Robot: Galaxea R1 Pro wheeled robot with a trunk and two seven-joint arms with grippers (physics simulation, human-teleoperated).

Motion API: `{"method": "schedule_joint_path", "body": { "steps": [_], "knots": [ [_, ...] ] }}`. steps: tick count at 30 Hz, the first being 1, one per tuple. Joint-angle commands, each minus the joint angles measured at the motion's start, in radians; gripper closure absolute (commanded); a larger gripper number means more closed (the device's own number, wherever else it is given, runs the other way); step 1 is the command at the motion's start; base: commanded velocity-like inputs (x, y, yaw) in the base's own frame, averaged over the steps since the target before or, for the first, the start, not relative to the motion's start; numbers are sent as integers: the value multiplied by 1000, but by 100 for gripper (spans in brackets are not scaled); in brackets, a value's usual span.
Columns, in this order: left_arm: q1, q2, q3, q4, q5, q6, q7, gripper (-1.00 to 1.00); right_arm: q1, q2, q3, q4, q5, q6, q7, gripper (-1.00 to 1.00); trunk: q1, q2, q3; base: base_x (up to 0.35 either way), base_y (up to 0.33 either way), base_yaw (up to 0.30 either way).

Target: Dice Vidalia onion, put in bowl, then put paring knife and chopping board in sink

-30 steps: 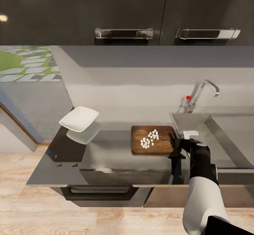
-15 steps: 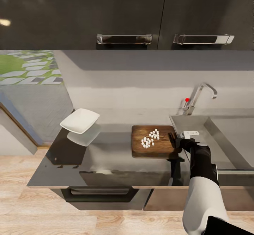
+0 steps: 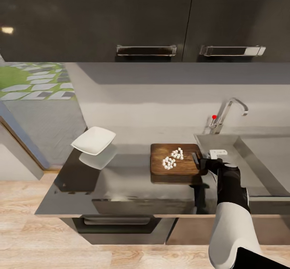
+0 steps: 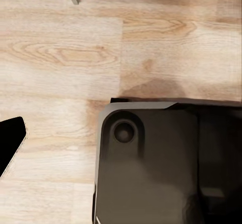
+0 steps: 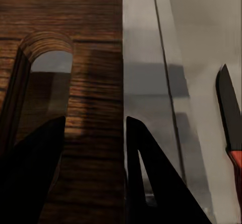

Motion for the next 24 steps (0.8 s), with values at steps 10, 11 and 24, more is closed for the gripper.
{"method": "schedule_joint_path", "body": {
  "steps": [10, 11, 24],
  "knots": [
    [0, 1, -8, -2, 8, -2, 3, -100, -2, 1, -4, -2, 9, 1, 9, 100, 1, -2, 14, 0, 294, 0],
    [0, 1, -8, -2, 8, -2, 3, -100, -2, 1, -4, -2, 9, 1, 9, 100, 1, -2, 16, 0, 301, 0],
    [0, 1, -8, -1, 8, -2, 3, -100, -2, 1, -3, -2, 9, 1, 9, 100, 1, -2, 36, 0, 279, 0]
  ]
}}
